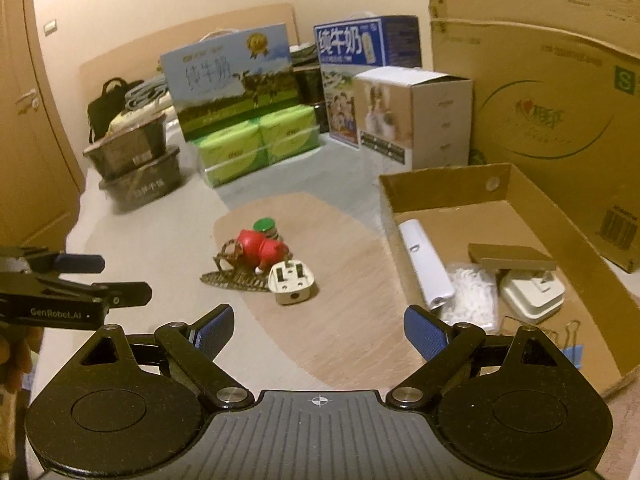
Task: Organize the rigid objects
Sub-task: 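Withdraw both tools from the tray toward the white plug and brass hook, then grasp the white three-pin plug with the right tool while the left tool grasps the brass wire hook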
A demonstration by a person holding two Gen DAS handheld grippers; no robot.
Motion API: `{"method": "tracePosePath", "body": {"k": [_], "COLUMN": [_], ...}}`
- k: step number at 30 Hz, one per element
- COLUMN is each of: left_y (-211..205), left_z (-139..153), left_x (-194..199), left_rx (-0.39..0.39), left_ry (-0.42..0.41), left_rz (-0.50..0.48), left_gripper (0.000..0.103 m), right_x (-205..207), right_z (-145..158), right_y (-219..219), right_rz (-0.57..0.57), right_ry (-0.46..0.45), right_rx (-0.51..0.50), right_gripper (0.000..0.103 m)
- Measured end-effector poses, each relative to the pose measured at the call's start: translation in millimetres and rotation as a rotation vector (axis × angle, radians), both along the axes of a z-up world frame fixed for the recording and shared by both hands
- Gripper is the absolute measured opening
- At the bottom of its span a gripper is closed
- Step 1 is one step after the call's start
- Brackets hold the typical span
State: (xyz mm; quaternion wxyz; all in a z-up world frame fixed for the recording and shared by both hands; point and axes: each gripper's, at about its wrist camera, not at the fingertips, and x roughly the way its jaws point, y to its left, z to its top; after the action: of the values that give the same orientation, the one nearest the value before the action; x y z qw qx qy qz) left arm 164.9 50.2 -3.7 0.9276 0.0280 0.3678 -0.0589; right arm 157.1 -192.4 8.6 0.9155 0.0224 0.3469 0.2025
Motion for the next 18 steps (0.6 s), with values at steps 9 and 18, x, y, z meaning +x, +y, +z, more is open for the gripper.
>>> {"method": "tracePosePath", "body": {"k": [9, 18], "left_y": [15.9, 22.2], "left_z": [-27.8, -48.8], "left_x": [22.6, 47.2], "left_rx": [0.01, -0.018], "left_ry": [-0.007, -0.004], "left_rz": [-0.081, -0.124], "left_gripper": [0.086, 0.081], "right_x": [14.1, 46.0], "right_z": [-29.4, -57.8], "right_y": [33.4, 56.0], "right_rz": [0.014, 0.031], "right_ry": [0.001, 0.013], "right_rx": [-0.034, -0.062], "right_gripper": [0.091, 0.091]}}
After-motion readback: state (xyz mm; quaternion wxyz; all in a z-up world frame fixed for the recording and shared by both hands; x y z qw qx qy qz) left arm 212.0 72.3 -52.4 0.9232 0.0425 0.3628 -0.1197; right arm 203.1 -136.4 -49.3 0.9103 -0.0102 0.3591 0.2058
